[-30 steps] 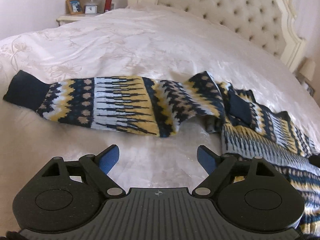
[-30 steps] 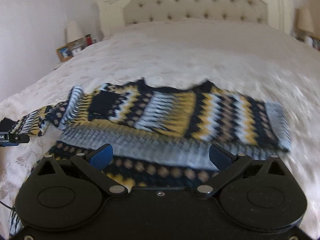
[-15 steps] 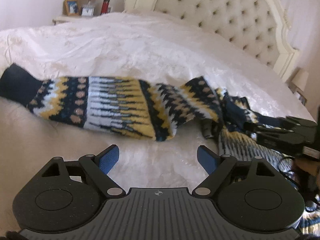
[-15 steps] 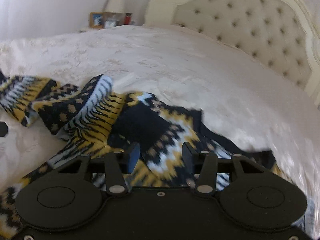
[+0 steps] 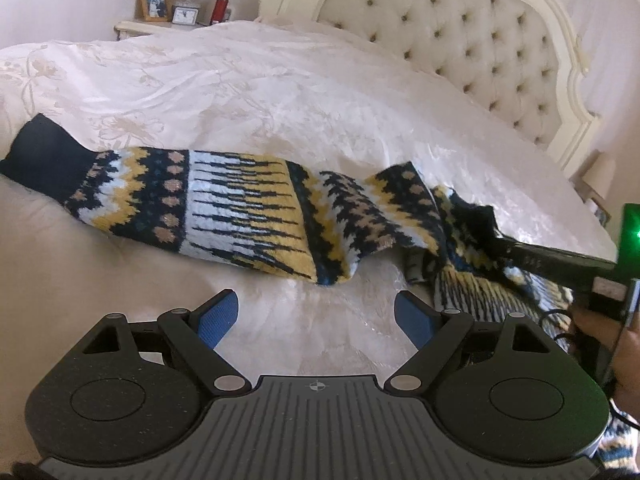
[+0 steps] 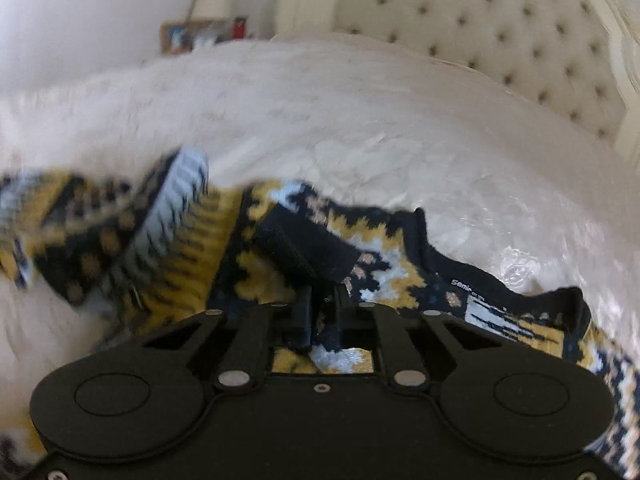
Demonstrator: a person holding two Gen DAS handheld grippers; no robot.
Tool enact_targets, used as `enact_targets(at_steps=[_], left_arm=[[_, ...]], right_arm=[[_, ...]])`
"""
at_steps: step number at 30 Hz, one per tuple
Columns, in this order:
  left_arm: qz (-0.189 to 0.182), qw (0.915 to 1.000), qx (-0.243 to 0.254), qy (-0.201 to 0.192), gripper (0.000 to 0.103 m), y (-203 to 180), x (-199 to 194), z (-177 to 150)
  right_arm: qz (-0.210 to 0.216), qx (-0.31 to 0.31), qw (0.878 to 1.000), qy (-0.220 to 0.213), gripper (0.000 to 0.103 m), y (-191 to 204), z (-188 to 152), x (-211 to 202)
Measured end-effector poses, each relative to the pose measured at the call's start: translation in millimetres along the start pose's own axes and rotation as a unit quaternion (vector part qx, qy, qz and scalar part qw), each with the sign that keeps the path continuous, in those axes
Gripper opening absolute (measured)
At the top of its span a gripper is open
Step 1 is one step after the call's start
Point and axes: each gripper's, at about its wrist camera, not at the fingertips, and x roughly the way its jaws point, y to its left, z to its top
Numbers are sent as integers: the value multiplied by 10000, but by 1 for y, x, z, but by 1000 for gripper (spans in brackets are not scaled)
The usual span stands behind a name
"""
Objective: Fold small clothes
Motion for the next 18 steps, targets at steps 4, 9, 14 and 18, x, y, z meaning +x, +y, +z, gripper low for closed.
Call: enact_targets(at_steps=[4, 9, 14, 18], left_arm=[[38, 9999, -84, -58, 85, 4, -2, 1], [70, 9999, -98, -91, 86, 5, -2, 1], [217, 9990, -143, -353, 97, 10, -8, 5], [365, 9975, -297, -529, 97, 18, -18, 12]], right_arm=[[502, 364, 9981, 2, 17, 5, 6, -8], [762, 90, 9963, 396, 31, 26, -3, 8], [867, 149, 9955, 362, 72, 25, -9, -3], [1018, 80, 9947, 151, 79, 23, -9, -35]])
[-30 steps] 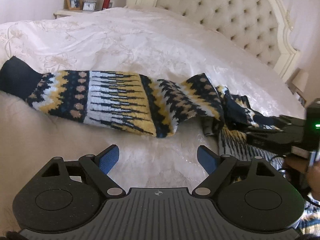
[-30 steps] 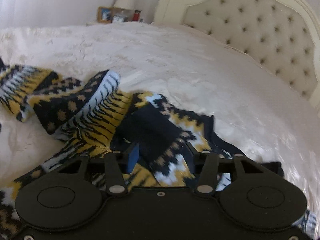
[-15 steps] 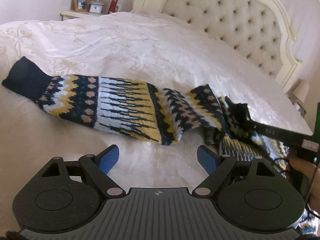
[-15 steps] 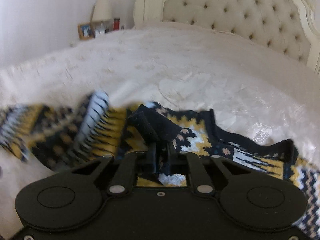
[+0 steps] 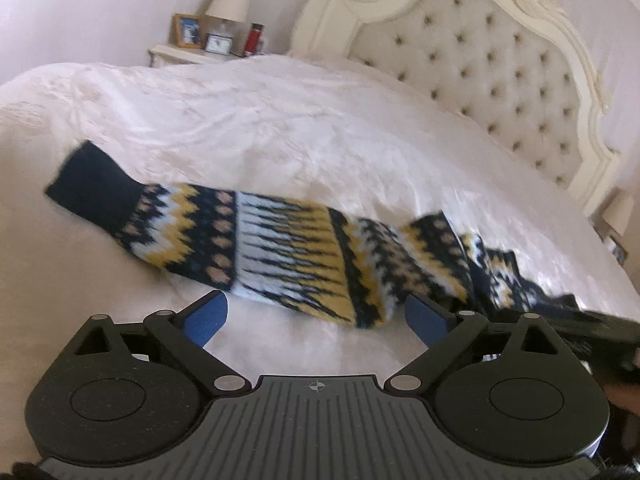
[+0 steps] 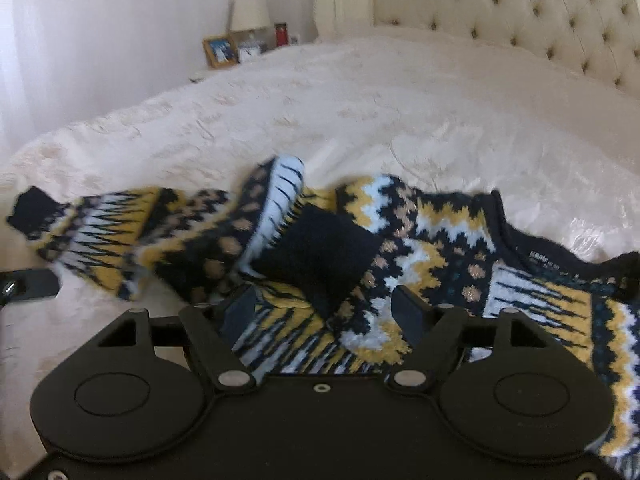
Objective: Fold small clothes
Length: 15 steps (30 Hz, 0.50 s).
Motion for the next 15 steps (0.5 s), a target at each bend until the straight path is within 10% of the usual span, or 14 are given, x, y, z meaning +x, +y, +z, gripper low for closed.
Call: enact_targets(at_steps=[15], left_arm=[[67, 9831, -1721, 625, 92, 84, 38, 39]], right_arm=[[695, 509, 9960, -218, 90, -12, -17, -88]])
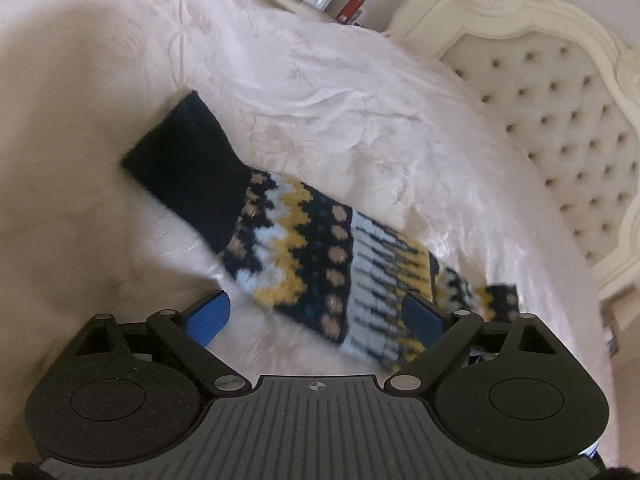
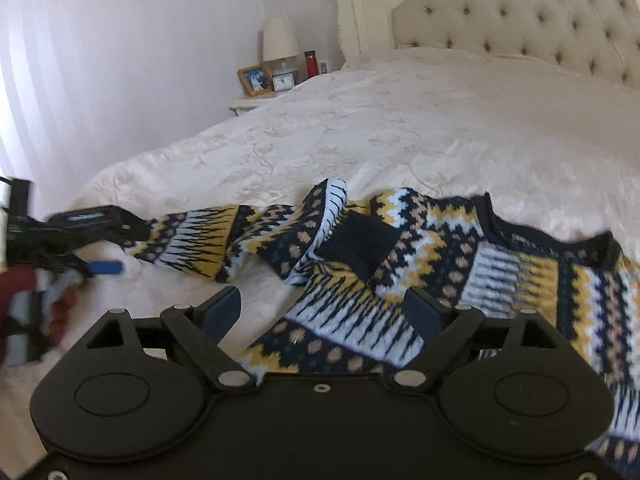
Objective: Fold small clothes
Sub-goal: 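Grasp the other sleeve cuff with the left gripper and lift it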
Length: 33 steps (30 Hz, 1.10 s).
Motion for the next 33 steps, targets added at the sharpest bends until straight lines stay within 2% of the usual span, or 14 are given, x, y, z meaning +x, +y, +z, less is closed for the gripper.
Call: enact_targets(at_steps=[4, 5, 6, 7, 8, 9, 14, 18, 21, 25, 29, 33], left_arm=[[-250, 9984, -502, 48, 88, 9, 16, 11], [-355, 9978, -559, 44, 74, 10, 19, 15], [-404, 9975, -586, 48, 49, 11, 21, 17], [-391, 9972, -643, 43, 35, 12, 22, 20], [-310, 9971, -688, 19, 8, 11, 22, 24], [-243, 9974, -679, -32, 4, 9, 19, 27], [-318, 9988, -7, -363, 4, -34, -12, 48], [-456, 9949, 575, -692, 4, -82, -49, 72], [-470, 9874, 1160, -966, 4, -123, -75, 86], [-667, 9749, 1840, -1064, 4, -183, -98, 89], [-992, 9622, 2315, -1035, 4, -244, -106, 74], [-1341, 9506, 2651, -894, 4, -295, -92, 45]], right_arm=[[-9, 317, 9995, 24, 90, -13, -13, -16], [-20, 387, 9992, 46, 90, -17, -16, -19], [-42, 452, 9989, 67, 90, -21, -19, -22], [-72, 537, 9985, 82, 90, -25, -22, -25], [-88, 642, 9979, 89, 90, -30, -26, -28], [-97, 729, 9972, 101, 90, -35, -29, -30], [-269, 1087, 9936, 150, 90, -61, -43, -44], [-400, 1308, 9906, 92, 90, -80, -50, -55], [-451, 1418, 9889, 25, 90, -89, -54, -62], [-433, 1554, 9869, -63, 90, -99, -57, -69], [-502, 1584, 9861, -37, 90, -109, -64, -72], [-721, 1360, 9881, 0, 90, -117, -74, -75]])
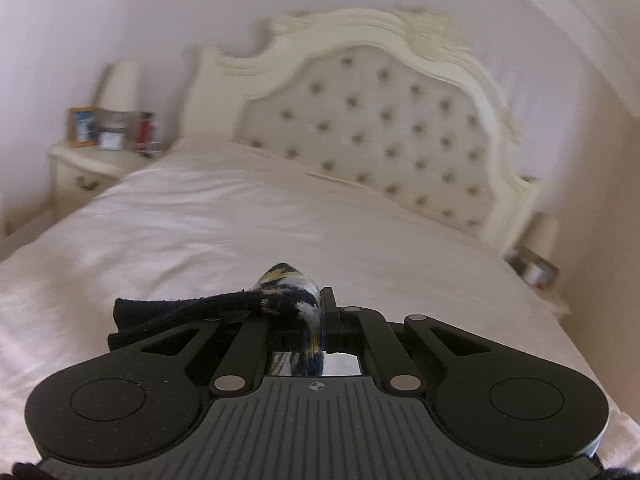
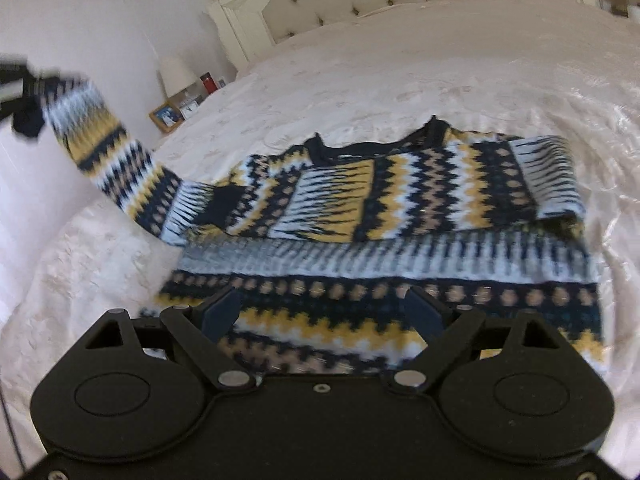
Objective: Fold small clothes
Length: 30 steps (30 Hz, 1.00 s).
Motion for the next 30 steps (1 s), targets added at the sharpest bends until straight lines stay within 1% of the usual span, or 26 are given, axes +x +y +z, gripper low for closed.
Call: enact_targets(at_steps=[3, 6, 9, 12, 15, 18, 20, 25, 26, 27, 28, 29, 30], left_arm=[[-300, 9994, 88, 134, 4, -30, 20, -15], [-487, 9981, 209, 312, 4, -57, 42, -32], [-634, 9959, 319, 555, 5, -82, 67, -56], [-748, 9931, 328, 844, 5, -102, 92, -84], [-876, 9888, 357, 1156, 5, -120, 117, -113], [-981, 9832, 528, 1444, 5, -138, 137, -141], [-1052, 9794, 648, 1595, 5, -146, 144, -156], [-1191, 9686, 951, 1964, 6, -164, 161, -194], [-1231, 9657, 1011, 2052, 10, -168, 164, -200], [-1311, 9615, 1070, 2166, 22, -171, 166, -205], [-1450, 9558, 1120, 2298, 31, -175, 168, -210], [-1546, 9511, 1161, 2411, 47, -177, 171, -214], [-1593, 9473, 1221, 2496, 54, -180, 172, -217]], right_arm=[[-153, -144, 9997, -102, 90, -11, -6, -3], [-283, -123, 9991, -283, 90, -23, -12, -8], [-238, 13, 9989, -397, 90, -37, -14, -11], [-277, -53, 9985, -472, 90, -45, -13, -14], [-337, -176, 9977, -558, 90, -51, -12, -20], [-272, 8, 9978, -612, 90, -60, -9, -26], [-262, 109, 9975, -640, 90, -64, -7, -28], [-323, 93, 9974, -643, 90, -66, -6, -28], [-318, 103, 9975, -624, 90, -66, -6, -27], [-308, 103, 9977, -603, 90, -66, -7, -27], [-303, 92, 9978, -585, 90, -66, -8, -26], [-307, 74, 9979, -572, 90, -65, -8, -25], [-317, 60, 9979, -560, 90, -65, -9, -25]])
